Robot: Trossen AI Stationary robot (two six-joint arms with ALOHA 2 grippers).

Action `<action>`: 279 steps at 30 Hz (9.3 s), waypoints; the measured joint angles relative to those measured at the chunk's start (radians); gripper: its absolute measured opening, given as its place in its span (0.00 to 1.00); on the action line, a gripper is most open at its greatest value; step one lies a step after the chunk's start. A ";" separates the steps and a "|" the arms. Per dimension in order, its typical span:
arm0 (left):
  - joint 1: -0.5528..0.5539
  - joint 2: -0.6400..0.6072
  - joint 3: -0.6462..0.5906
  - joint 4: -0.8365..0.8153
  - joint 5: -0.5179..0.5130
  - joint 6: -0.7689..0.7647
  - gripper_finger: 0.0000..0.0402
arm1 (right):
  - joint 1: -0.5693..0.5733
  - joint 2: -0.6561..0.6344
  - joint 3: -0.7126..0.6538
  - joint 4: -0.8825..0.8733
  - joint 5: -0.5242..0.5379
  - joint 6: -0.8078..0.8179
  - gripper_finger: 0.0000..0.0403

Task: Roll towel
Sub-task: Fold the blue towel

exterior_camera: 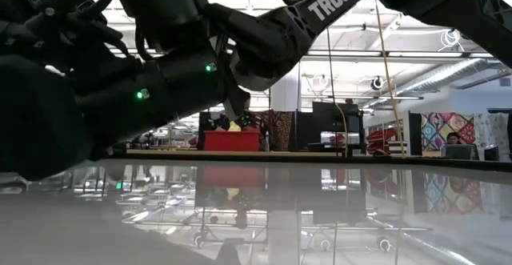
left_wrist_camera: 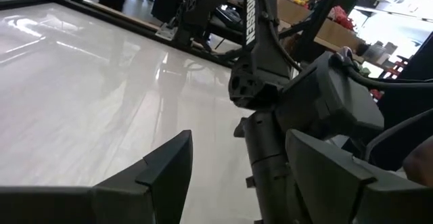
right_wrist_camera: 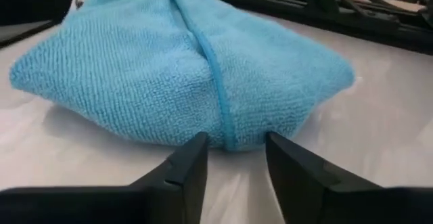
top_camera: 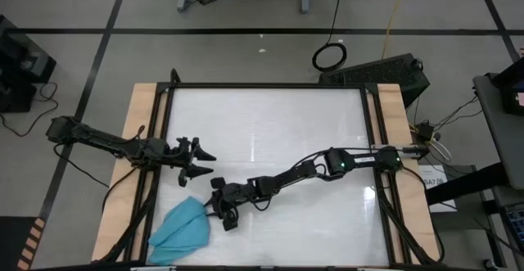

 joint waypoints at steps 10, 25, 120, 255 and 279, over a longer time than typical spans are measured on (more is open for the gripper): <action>0.000 0.000 0.000 0.002 0.000 0.000 0.60 | 0.000 0.000 0.008 0.006 0.004 -0.053 0.02; 0.000 0.000 0.000 0.002 0.000 0.000 0.60 | 0.012 -0.102 0.008 -0.348 0.136 -0.097 0.00; -0.141 1.535 0.896 0.377 -1.135 1.185 0.60 | -0.203 -0.993 0.007 -1.609 0.262 0.135 0.00; -0.414 1.123 0.868 -0.749 -0.501 0.314 0.03 | 0.158 -0.714 -0.584 -1.308 0.049 0.142 0.18; -0.354 1.234 0.869 -0.473 -0.346 0.392 0.41 | 0.161 -0.714 -0.584 -1.403 0.058 0.231 0.45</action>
